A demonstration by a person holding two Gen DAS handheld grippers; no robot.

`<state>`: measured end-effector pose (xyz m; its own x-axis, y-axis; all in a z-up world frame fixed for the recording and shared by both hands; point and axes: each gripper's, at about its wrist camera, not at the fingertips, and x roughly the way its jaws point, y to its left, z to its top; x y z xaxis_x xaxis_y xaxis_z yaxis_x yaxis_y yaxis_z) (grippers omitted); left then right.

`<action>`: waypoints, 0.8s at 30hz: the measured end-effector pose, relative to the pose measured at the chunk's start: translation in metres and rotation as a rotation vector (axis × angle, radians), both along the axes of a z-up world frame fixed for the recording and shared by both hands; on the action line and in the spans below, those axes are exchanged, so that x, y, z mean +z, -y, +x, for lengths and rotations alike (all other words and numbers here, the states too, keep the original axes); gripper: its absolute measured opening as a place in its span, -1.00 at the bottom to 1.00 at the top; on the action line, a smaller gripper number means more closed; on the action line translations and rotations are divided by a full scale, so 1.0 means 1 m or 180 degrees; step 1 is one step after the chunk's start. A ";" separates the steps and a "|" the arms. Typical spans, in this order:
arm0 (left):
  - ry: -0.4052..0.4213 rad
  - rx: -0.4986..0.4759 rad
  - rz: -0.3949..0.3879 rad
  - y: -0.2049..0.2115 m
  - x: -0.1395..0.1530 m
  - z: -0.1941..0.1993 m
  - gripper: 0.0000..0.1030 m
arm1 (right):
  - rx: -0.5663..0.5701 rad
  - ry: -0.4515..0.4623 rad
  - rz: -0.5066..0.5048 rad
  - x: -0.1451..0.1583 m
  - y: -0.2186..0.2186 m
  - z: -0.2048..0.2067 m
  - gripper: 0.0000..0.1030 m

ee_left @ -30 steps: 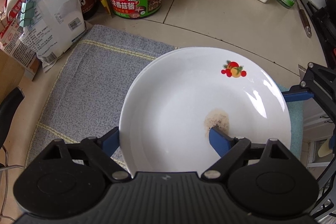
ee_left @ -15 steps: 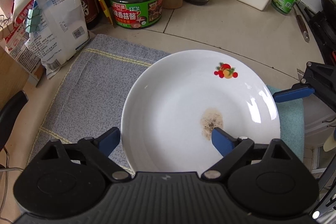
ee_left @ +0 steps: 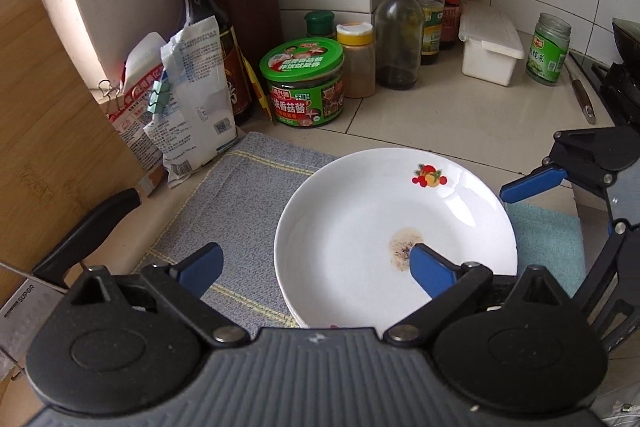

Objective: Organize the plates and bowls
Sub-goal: 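Open the left tool and pull it back from the stacked plates, then move the right tool toward a white bowl on the mat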

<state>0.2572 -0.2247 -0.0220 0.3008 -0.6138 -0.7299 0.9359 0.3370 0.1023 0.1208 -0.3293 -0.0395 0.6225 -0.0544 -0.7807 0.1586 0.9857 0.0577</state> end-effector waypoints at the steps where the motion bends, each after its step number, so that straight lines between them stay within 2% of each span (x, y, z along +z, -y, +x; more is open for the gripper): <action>1: -0.0001 0.0062 -0.0064 -0.006 0.003 -0.004 0.95 | 0.0017 0.0010 0.0007 0.001 0.000 0.000 1.00; 7: -0.0031 0.0507 -0.0343 -0.036 0.018 -0.025 0.97 | 0.0124 0.0097 -0.0035 0.010 -0.006 -0.001 1.00; 11: 0.0070 0.0886 -0.0501 -0.059 0.022 -0.048 0.99 | 0.0216 0.0190 -0.0080 0.013 -0.012 0.000 1.00; 17: 0.0304 0.1247 -0.0507 -0.094 0.010 -0.084 0.99 | 0.0364 0.0306 -0.0355 0.017 -0.040 0.003 1.00; 24: 0.0297 0.1686 -0.0579 -0.162 0.001 -0.103 0.99 | 0.0633 0.0383 -0.0566 0.019 -0.097 0.006 1.00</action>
